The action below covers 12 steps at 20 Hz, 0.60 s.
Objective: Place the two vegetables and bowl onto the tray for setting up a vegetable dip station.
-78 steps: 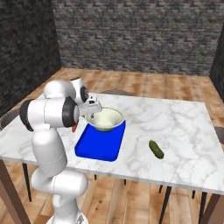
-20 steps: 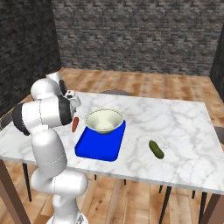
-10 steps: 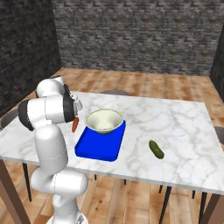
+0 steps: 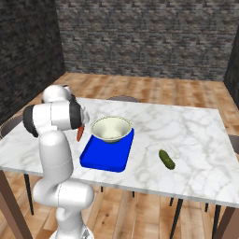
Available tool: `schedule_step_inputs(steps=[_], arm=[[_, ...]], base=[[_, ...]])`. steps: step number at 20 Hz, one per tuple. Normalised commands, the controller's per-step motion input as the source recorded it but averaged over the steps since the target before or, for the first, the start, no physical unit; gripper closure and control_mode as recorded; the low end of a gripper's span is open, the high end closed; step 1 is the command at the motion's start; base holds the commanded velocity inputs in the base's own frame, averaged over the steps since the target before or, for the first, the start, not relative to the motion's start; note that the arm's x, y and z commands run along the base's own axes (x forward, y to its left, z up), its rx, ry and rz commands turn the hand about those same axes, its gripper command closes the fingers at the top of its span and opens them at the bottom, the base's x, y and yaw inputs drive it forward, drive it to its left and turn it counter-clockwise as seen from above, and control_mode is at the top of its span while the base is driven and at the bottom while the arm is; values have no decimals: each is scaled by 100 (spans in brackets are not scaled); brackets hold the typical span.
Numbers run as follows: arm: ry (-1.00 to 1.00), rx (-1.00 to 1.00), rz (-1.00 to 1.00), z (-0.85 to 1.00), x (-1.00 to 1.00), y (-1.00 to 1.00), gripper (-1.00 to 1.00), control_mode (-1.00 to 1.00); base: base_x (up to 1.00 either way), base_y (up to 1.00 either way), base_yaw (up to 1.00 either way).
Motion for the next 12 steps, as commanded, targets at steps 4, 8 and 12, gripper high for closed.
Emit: schedule_step_inputs(steps=[4, 8, 12], arm=[[3, 0, -12, -16, 5, -9, -100, -100], [0, -1, -7, -14, 12, -4, -100, -100], [-3, -2, -3, -14, 13, 0, -100, -100]], base=[[0, 0, 0], [0, 0, 0], [0, 0, 0]])
